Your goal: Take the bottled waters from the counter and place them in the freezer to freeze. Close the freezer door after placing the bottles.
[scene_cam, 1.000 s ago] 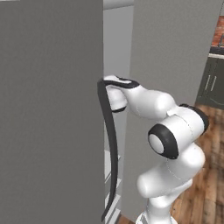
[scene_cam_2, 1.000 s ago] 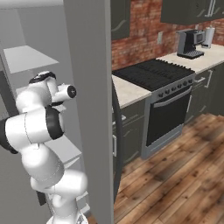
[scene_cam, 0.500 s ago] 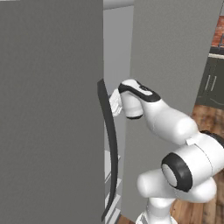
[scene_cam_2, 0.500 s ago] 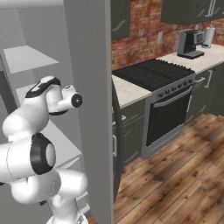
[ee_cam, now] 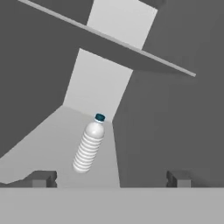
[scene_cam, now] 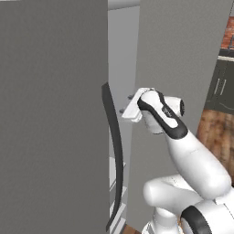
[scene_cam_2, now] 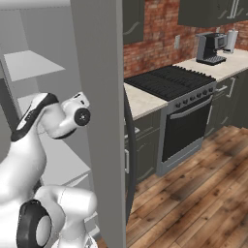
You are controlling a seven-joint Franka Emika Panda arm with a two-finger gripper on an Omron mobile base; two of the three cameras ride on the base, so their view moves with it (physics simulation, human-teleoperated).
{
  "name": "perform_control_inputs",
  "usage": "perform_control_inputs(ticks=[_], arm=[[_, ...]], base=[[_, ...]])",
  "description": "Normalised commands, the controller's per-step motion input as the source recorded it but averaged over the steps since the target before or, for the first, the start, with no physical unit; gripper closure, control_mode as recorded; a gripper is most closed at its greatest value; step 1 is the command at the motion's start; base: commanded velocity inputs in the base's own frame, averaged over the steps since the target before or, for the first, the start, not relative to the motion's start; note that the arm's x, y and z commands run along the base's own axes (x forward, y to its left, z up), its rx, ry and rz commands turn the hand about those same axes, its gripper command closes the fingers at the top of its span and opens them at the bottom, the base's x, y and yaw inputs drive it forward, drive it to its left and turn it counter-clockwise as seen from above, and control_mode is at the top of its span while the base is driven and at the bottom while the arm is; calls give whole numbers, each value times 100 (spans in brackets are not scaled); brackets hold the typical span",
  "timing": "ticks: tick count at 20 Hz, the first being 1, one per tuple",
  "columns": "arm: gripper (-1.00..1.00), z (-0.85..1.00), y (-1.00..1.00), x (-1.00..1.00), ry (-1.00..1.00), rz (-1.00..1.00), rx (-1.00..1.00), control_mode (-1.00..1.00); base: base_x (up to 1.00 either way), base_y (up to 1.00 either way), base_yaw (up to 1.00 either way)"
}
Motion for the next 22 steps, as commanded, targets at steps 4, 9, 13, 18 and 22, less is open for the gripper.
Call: perform_control_inputs(ticks=[4,9,13,18,22], arm=[[-100,33,-43,-76,0,-15,-18,-100],[-100,38,-35,-79,0,-13,-19,-100],[-100,39,-38,-54,10,-8,-18,-100],[-100,14,-50,-7,23,-10,-25,-100],[-100,3,-53,-3,23,-8,-27,-100]], base=[[0,0,0],[0,0,0],[0,0,0],[0,0,0],[0,0,0]])
